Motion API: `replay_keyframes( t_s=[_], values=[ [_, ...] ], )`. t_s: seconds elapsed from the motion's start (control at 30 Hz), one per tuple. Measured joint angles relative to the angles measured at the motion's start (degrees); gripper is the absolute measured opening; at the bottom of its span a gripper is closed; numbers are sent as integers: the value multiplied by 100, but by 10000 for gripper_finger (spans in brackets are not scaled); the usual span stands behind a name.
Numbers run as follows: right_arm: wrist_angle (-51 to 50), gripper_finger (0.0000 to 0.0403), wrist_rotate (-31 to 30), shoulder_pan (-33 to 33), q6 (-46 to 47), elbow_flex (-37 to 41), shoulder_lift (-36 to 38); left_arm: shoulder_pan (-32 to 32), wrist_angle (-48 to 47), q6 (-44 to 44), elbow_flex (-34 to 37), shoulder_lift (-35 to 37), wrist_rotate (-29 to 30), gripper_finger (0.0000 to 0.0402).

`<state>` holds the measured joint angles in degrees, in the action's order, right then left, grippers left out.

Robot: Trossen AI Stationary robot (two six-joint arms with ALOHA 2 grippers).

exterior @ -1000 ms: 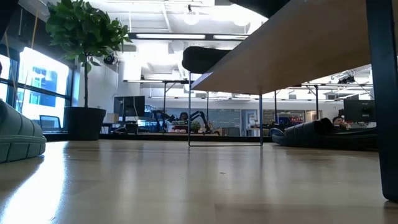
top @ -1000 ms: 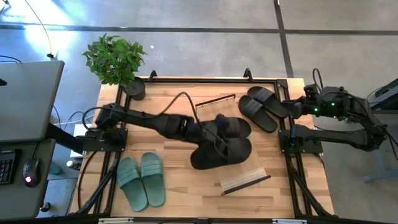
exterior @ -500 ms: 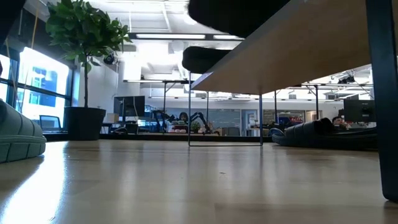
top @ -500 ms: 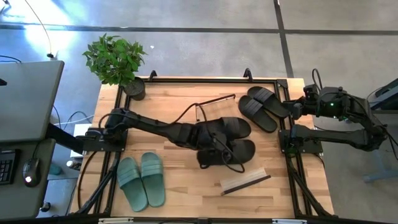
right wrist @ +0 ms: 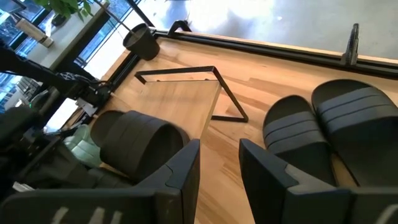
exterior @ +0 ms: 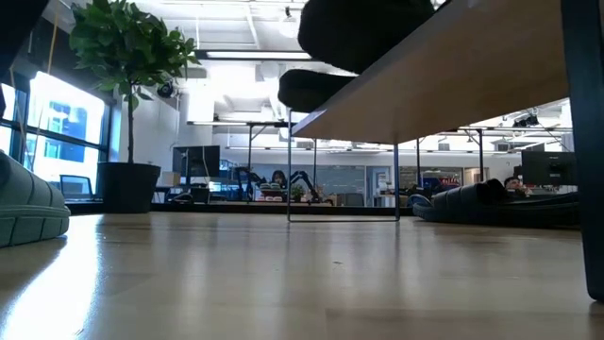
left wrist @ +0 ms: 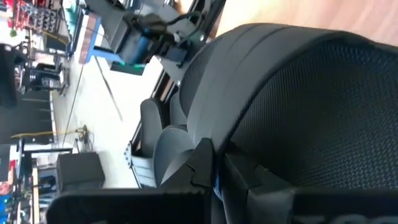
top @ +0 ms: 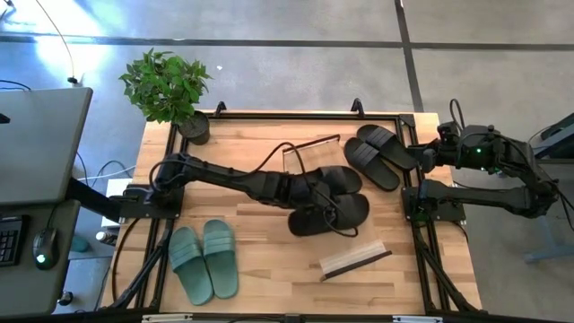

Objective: Pick and place slides into the shelf
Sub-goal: Put the black slides on the shelf

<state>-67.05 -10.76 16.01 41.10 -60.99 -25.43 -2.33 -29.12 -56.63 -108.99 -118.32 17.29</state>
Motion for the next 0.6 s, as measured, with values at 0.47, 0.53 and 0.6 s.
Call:
replay_keyframes(
  t_s=[0.47, 0.53, 0.6],
  values=[
    [0, 103, 0, 0, -18, 0, 0, 162, 161, 9, 2, 0, 47, 5],
    [0, 103, 1, 0, -20, 0, 0, 162, 170, 9, 2, 0, 34, 12],
    [0, 103, 0, 0, -20, 0, 0, 160, 169, 95, 2, 0, 19, 20]
  ],
)
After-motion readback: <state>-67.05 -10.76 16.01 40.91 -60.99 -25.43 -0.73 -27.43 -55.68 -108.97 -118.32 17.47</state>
